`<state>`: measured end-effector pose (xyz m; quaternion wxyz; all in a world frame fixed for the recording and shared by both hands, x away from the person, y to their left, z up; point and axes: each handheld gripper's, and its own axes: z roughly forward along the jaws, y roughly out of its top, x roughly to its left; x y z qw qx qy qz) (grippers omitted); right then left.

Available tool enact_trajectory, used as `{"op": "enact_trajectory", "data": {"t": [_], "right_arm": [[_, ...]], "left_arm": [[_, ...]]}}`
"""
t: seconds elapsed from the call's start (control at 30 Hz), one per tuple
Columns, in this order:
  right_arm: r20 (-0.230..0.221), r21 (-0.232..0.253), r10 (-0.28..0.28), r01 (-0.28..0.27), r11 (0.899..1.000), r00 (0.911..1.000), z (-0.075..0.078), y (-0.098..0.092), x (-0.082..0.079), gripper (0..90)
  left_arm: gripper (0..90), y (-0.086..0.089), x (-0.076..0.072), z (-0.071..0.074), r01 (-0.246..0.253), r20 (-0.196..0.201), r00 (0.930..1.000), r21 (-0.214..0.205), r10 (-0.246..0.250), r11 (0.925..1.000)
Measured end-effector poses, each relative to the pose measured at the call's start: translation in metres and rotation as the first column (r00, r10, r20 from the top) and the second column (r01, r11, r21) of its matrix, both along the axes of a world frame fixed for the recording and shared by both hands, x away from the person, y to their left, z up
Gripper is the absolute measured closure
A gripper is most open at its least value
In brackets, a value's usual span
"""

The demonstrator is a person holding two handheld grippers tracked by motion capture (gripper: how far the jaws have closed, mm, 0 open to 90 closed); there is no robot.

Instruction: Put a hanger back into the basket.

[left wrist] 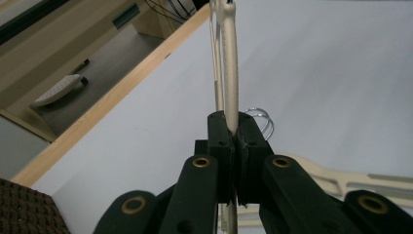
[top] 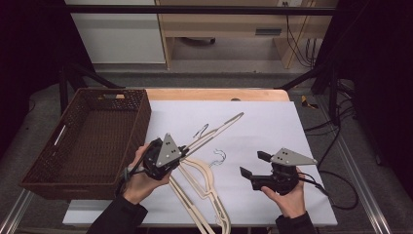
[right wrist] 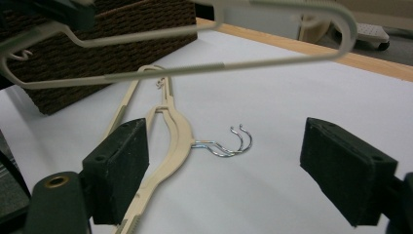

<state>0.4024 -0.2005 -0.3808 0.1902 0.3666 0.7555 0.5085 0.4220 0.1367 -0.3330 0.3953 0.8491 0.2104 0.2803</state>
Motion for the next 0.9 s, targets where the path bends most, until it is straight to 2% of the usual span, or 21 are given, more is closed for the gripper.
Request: {"op": "enact_trajectory", "data": {"t": [0.07,0.1,0.17,0.33,0.43,0.5,0.6,0.73,0.77,0.9], "right_arm": [[0.003,-0.005,0.0,0.0,1.0,1.0,-0.001,-0.002,0.001,15.9],[0.003,-0.005,0.0,0.0,1.0,1.0,-0.001,-0.002,0.001,15.9],[0.01,0.001,-0.003,0.003,1.0,0.9999,-0.002,-0.004,0.001,13.5],[0.006,0.001,-0.008,0.008,1.0,0.9999,-0.004,-0.007,0.002,12.7],[0.006,-0.005,-0.009,0.009,1.0,0.9999,-0.004,-0.008,0.002,12.7],[0.005,-0.004,-0.01,0.01,1.0,0.9999,-0.004,-0.007,0.003,12.6],[0.007,-0.008,-0.009,0.009,1.0,0.9999,-0.005,-0.007,0.003,12.3],[0.006,-0.016,-0.002,0.002,1.0,1.0,-0.005,-0.007,0.003,11.9],[0.005,-0.016,-0.003,0.003,1.0,1.0,-0.005,-0.007,0.003,11.8],[0.007,-0.015,0.0,0.0,1.0,1.0,-0.005,-0.007,0.003,11.7]], "left_arm": [[86.9,0.006,-0.003,0.011,-0.017,-0.013,0.9998,-0.055,0.017,0.9983],[86.9,0.006,-0.003,0.011,-0.017,-0.013,0.9998,-0.055,0.017,0.9983],[86.9,0.014,-0.005,0.022,-0.024,-0.027,0.9994,-0.099,0.022,0.9948],[86.8,0.038,-0.006,0.049,-0.035,-0.037,0.9989,-0.167,0.029,0.9854],[86.8,0.054,-0.004,0.066,-0.052,-0.029,0.9984,-0.182,0.047,0.9819],[86.8,0.064,-0.001,0.074,-0.061,-0.038,0.9978,-0.194,0.055,0.9791],[86.8,0.08,0.005,0.083,-0.081,-0.047,0.9962,-0.183,0.074,0.9797],[86.7,0.103,0.015,0.09,-0.088,-0.06,0.9951,-0.175,0.078,0.9807],[86.7,0.109,0.018,0.09,-0.091,-0.065,0.9946,-0.182,0.08,0.979],[86.8,0.132,0.026,0.089,-0.127,-0.074,0.9905,-0.175,0.116,0.9763]]}}
